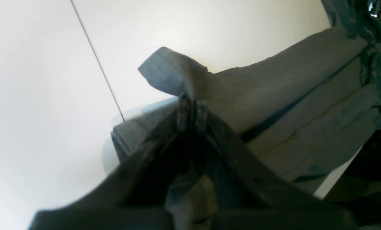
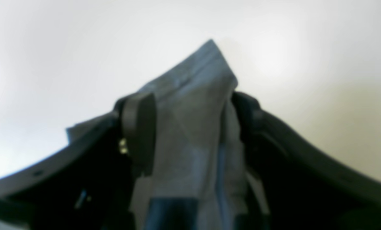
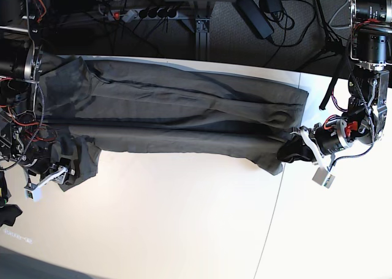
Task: Fold the T-shirt properly
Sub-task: 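Lift and fold the held edge over onto the folded side, then release the edge and reposition the left gripper at the hem end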
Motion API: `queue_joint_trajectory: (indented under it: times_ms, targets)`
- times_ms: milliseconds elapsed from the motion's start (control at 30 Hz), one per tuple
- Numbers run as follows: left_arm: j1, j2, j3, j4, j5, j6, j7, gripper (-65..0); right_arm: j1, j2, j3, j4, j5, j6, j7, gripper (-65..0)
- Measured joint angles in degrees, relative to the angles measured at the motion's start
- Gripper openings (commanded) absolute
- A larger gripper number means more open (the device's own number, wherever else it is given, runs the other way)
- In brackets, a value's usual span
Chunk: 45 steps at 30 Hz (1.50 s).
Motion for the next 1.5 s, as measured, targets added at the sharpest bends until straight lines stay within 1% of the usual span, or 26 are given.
queue_joint_trajectory:
  times_ms: [33, 67, 100, 167, 200, 367, 433, 467, 533, 600, 633, 700, 767, 833, 867, 933, 1000, 1067, 1167, 1300, 1467, 1500]
  targets:
    - [0.0, 0.0, 0.0, 0.0, 0.0, 0.0, 0.0, -65.0, 0.02, 0.02, -0.39, 0.04, 0.02, 0.0, 0.04, -28.7]
    - [0.0, 0.0, 0.0, 0.0, 0.0, 0.0, 0.0, -65.0, 0.02, 0.02, -0.5, 0.04, 0.2, 0.0, 0.15, -33.1]
    - [0.0, 0.02, 0.0, 0.0, 0.0, 0.0, 0.0, -65.0, 0.0, 0.04, -0.52, 0.04, 0.07, 0.0, 0.07, -40.1]
    - [0.0, 0.0, 0.0, 0.0, -0.02, 0.0, 0.0, -65.0, -0.02, 0.04, -0.55, 0.02, -0.98, -0.04, 0.37, -58.4]
    - [0.0, 0.0, 0.0, 0.0, 0.0, 0.0, 0.0, -65.0, -0.04, 0.04, -0.55, 0.02, -1.16, -0.04, 0.42, -65.0]
    - [-0.17, 0.0, 0.0, 0.0, -0.48, 0.0, -0.87, -65.0, -0.39, 0.39, -0.68, 1.68, -1.53, -0.04, -0.72, -65.0]
    - [-0.15, -0.15, 0.0, 0.74, -0.66, 0.0, -0.76, -65.0, -0.68, 1.03, -0.72, 3.67, -1.68, 0.02, -3.58, -65.0]
    - [-0.13, -0.31, 0.0, 1.66, -0.7, 0.0, -0.28, -65.0, -0.87, 1.57, -0.92, 5.11, -1.6, 0.02, -6.1, -65.0]
    - [-0.02, -0.98, 0.02, 4.11, -0.92, -0.04, 0.59, -65.0, -2.6, 3.5, -1.14, 9.64, 1.53, 0.04, -9.9, -65.0]
    - [0.55, -2.23, 0.02, 6.99, -1.86, -0.04, 0.52, -65.0, -5.77, 6.49, -0.87, 15.8, 7.06, 0.04, -10.82, -65.0]
    - [0.98, -2.91, 0.02, 8.33, -2.03, 0.0, 0.35, -65.0, -7.41, 8.04, -0.13, 19.19, 9.05, 0.04, -11.93, -65.0]
    - [1.84, -3.72, 0.02, 9.66, -1.9, -0.04, 0.57, -65.0, -10.29, 10.62, 2.67, 26.14, 11.02, 0.07, -15.04, -65.0]
    - [2.4, -3.91, 0.11, 9.94, -2.03, -0.04, 0.63, -65.0, -12.5, 12.31, 4.87, 32.09, 14.47, 0.09, -19.19, -65.0]
    - [2.73, -3.93, 0.11, 9.94, -1.99, -0.02, 0.59, -65.0, -15.37, 13.68, 6.54, 36.33, 18.05, 0.07, -20.59, -65.0]
    - [2.82, -3.93, 0.11, 9.94, -2.01, -0.02, 0.61, -65.0, -17.27, 14.12, 7.48, 38.14, 18.62, 0.11, -21.11, -65.0]
    - [2.93, -3.93, 0.11, 9.92, -1.81, -0.02, 0.68, -65.0, -21.33, 14.78, 10.01, 41.55, 19.26, 0.09, -23.06, -65.0]
    - [2.91, -3.96, 0.11, 9.97, -2.03, -0.02, 2.14, -65.0, -26.12, 15.5, 13.84, 45.4, 20.74, 0.11, -24.98, -65.0]
    - [3.13, -3.96, 0.11, 9.99, -2.27, -0.04, 2.82, -65.0, -30.99, 16.2, 18.03, 49.46, 21.0, 0.09, -25.14, -65.0]
    - [4.0, -4.72, 0.15, 9.97, -4.26, -0.04, 4.37, -65.0, -37.9, 16.37, 23.21, 54.16, 22.34, 0.09, -24.59, -65.0]
    - [4.07, -5.86, 0.15, 9.97, -5.6, -0.02, 4.9, -65.0, -44.65, 15.87, 26.99, 57.22, 22.58, 0.09, -25.64, -65.0]
    - [4.52, -5.92, 0.15, 9.97, -6.14, 0.0, 5.18, -64.9, -50.47, 16.02, 32.04, 58.42, 24.55, 0.09, -25.27, -65.0]
    - [4.76, -5.97, 0.15, 9.97, -6.21, -0.02, 5.49, -61.6, -51.28, 15.91, 32.5, 58.42, 24.57, 0.09, -25.35, -65.0]
